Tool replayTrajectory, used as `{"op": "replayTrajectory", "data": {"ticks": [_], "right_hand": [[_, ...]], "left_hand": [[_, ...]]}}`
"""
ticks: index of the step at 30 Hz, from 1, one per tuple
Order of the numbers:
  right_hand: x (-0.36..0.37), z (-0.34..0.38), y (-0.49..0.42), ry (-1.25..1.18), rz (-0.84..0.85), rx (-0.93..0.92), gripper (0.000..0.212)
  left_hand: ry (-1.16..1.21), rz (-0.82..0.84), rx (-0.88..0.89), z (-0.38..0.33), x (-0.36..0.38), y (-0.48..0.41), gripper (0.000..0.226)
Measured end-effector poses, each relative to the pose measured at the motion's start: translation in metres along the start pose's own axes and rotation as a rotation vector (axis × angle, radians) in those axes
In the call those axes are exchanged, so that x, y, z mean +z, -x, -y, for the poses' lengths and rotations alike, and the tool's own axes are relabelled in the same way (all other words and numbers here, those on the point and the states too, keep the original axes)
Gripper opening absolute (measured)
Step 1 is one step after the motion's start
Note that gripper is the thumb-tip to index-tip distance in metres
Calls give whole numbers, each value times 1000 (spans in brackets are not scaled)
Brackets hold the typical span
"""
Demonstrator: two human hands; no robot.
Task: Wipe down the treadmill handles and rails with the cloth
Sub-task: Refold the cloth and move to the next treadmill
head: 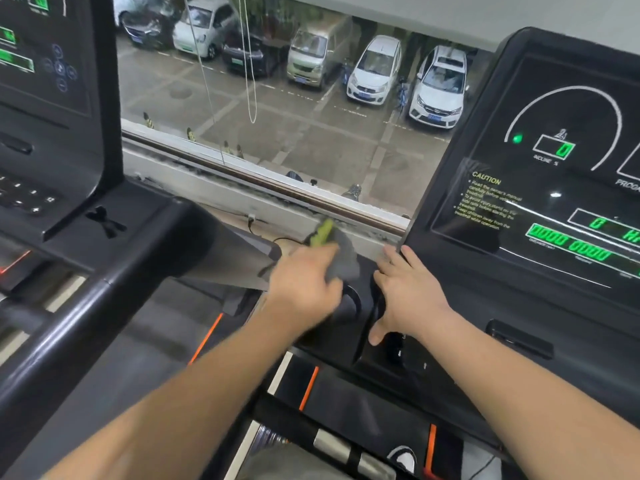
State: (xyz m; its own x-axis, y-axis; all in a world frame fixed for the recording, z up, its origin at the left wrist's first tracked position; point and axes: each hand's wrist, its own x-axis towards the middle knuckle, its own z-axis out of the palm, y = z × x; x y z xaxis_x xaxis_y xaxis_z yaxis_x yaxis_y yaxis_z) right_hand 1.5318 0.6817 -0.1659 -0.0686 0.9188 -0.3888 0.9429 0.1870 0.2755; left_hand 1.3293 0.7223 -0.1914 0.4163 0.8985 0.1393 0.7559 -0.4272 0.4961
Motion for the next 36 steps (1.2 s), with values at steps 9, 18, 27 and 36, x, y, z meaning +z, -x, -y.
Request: {"op": "replayTrajectory", "data": {"ticks": [9,18,27,36], "right_hand": [[0,0,-10,-125,45,23,137],[5,-7,-9,-109,61,-26,107],[5,-4,-9,-144,66,-25,101],[8,-6,-13,-218,43,-29,100]], "left_hand": [[-342,372,289,11,63,-59,73],[-159,335,311,7,68,-19,68],[-253,339,133,-12,81,-108,46],[-238,167,418,28,70,-49,62]]}}
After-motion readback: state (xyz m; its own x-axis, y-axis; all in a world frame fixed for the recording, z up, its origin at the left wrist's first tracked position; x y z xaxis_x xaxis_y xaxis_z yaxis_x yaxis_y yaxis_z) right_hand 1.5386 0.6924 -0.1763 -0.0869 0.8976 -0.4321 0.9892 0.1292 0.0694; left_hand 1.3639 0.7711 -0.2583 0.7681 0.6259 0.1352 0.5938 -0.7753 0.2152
